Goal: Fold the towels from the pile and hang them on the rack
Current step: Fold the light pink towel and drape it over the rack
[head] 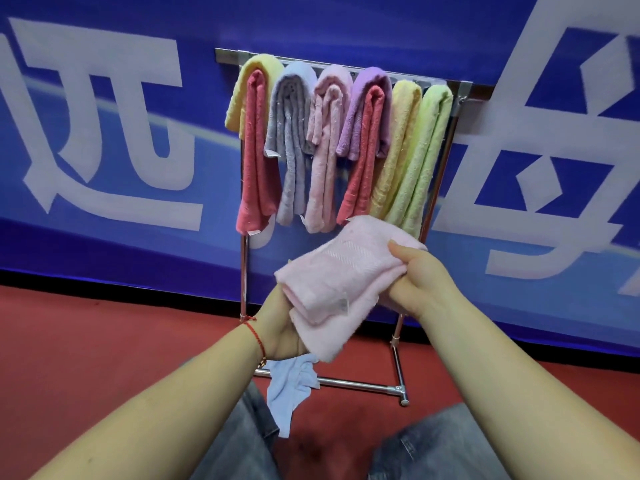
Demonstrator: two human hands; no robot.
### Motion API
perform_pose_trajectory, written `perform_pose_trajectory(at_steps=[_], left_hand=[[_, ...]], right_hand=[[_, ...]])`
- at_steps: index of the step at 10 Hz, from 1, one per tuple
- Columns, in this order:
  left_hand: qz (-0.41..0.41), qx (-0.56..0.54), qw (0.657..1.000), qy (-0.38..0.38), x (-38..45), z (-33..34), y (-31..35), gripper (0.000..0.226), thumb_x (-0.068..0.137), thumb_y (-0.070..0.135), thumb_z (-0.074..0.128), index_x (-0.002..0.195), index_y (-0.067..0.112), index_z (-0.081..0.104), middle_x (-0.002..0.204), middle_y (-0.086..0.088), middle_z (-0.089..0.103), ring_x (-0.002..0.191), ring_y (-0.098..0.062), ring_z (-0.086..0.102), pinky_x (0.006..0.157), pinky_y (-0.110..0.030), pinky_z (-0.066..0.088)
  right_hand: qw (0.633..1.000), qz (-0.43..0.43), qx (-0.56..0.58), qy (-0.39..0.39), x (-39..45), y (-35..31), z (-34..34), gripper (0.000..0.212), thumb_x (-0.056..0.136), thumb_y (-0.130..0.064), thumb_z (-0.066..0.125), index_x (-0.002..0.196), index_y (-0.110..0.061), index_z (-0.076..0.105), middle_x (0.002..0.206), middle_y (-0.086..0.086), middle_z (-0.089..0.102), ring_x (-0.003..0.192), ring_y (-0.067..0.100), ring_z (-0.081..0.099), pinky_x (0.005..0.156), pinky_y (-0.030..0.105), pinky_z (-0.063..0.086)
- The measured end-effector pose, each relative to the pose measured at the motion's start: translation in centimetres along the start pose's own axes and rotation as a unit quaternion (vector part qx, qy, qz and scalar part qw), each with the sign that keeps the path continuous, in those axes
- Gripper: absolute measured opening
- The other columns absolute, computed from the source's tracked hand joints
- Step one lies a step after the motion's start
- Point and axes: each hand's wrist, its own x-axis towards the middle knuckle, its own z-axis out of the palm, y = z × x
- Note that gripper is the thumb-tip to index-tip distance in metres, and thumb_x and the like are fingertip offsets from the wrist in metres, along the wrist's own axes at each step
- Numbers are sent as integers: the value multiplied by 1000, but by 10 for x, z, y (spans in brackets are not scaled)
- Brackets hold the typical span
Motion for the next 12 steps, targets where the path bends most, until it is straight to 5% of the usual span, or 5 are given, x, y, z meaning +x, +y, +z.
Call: perform_pose_trajectory(at_steps=[2, 5, 7, 9, 12], left_hand=[[3, 5, 997, -77, -9, -13, 6, 92, 62, 78, 47, 119, 7, 64, 128, -19, 58, 119, -33, 55, 105, -45, 38], [30, 220, 974, 51, 9, -15, -14, 44, 80, -9, 55, 123, -4, 51, 90, -10, 67, 70, -13, 67, 66, -24, 54], [326, 424, 833, 139, 3, 22, -19, 100, 63, 28, 59, 148, 17, 9, 151, 5, 17, 141, -10, 17, 113, -25, 19], [455, 605, 636, 151, 17, 46, -35, 81, 76, 37, 46, 146, 15, 11, 151, 8, 15, 141, -8, 19, 111, -11, 11], [362, 590, 689, 216, 10, 51, 8, 44, 80, 42, 43, 121, 30, 52, 118, 9, 59, 108, -16, 56, 87, -28, 42]], right_hand=[[999, -31, -23, -13, -1, -7, -9, 13, 94, -2, 47, 102, 5, 55, 96, 21, 63, 89, 30, 61, 97, 47, 44], [997, -59, -56, 19, -2, 6, -4, 29, 91, 2, 50, 120, 8, 49, 99, 20, 62, 94, 28, 61, 93, 41, 47], [970, -109, -167, 137, 4, 26, 7, 16, 95, -23, 52, 92, -7, 53, 74, 6, 54, 73, 23, 56, 79, 33, 48], [962, -184, -185, 86, -14, 62, 21, 51, 94, -29, 50, 126, 10, 48, 130, 22, 52, 127, 28, 46, 114, 38, 27], [847, -228, -479, -43, -7, 59, 1, 33, 95, -44, 43, 109, -21, 61, 105, -9, 63, 116, 10, 53, 101, 26, 37]])
